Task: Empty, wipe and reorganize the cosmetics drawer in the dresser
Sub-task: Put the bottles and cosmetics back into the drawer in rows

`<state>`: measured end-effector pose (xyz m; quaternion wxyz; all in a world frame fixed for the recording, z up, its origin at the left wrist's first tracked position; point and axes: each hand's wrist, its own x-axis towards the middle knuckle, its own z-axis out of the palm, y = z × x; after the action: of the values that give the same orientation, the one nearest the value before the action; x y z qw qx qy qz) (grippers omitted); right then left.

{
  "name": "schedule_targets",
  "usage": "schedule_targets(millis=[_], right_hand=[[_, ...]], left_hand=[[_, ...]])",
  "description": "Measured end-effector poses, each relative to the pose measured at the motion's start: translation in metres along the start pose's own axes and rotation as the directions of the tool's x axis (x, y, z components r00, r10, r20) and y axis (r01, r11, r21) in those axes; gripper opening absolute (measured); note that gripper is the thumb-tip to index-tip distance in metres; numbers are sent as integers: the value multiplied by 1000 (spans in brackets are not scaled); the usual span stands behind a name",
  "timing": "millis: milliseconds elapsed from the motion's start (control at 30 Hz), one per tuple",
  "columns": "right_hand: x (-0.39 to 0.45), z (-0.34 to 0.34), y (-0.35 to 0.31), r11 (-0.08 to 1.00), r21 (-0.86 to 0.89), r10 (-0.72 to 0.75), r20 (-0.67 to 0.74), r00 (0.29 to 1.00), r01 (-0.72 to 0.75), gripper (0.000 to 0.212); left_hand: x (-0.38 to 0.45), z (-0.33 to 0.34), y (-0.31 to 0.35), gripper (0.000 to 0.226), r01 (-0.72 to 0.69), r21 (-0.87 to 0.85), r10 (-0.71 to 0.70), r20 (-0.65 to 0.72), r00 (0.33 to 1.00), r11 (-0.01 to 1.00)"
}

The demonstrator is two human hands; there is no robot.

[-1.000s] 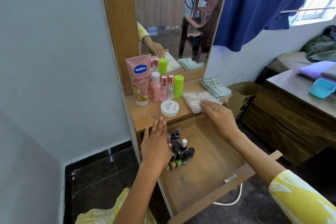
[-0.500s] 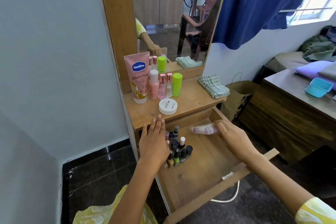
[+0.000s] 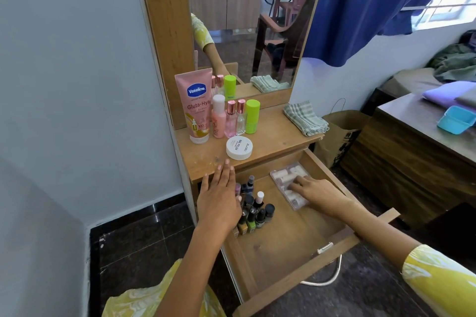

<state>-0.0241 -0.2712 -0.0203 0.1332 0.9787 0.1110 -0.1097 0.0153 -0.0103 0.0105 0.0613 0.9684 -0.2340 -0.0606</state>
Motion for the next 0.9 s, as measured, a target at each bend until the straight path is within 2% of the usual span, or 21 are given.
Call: schedule_targets(millis=[100,233,300,367,400,467,500,533,633,700,800,900], right_hand=[[3,6,-5,994,15,-108,44,993,108,72],[1,7,-10,991,104,-94,116,989,82,74],[4,-3,-15,992,116,-63,76,995,54,65],[8,-19,-27,975,223,16,-154,988,19,43],[11,-29,-36,947,321,82,-313,946,24,32],[23,-51,-56,884,456,208,-580,787,103,23],[31,-60,-65,867,480,248,-652,717,136,25],[40,-67,-72,860,489,260,-669,696,148,29],[67,-74,-80,862,494,191,-521,832,111,43],[77,-70,-82,834,543,207,-464,861,92,45],[79,-63,-83,788,614,342,-508,791,53,38],[75,-61,-79,786,618,403,-541,738,25,35]], left_hand=[[0,1,0,66,0,4,1,-8,1000,1000],[0,3,-1,66,-5,12,5,-22,1000,1000],[0,4,-2,66,-6,16,7,-24,1000,1000],[1,5,-1,66,-6,21,7,-28,1000,1000],[1,6,-1,67,-5,21,5,-34,999,1000],[0,7,-1,67,-3,16,3,-47,999,1000],[-1,7,-1,67,-2,12,3,-54,999,1000],[-2,8,-1,66,0,8,1,-64,998,1000],[-4,9,1,65,5,5,-5,-94,996,1000],[-5,9,1,66,4,7,-4,-101,995,1000],[-3,10,0,65,3,1,-2,-105,994,1000],[-3,11,-1,64,7,6,-6,-107,994,1000]])
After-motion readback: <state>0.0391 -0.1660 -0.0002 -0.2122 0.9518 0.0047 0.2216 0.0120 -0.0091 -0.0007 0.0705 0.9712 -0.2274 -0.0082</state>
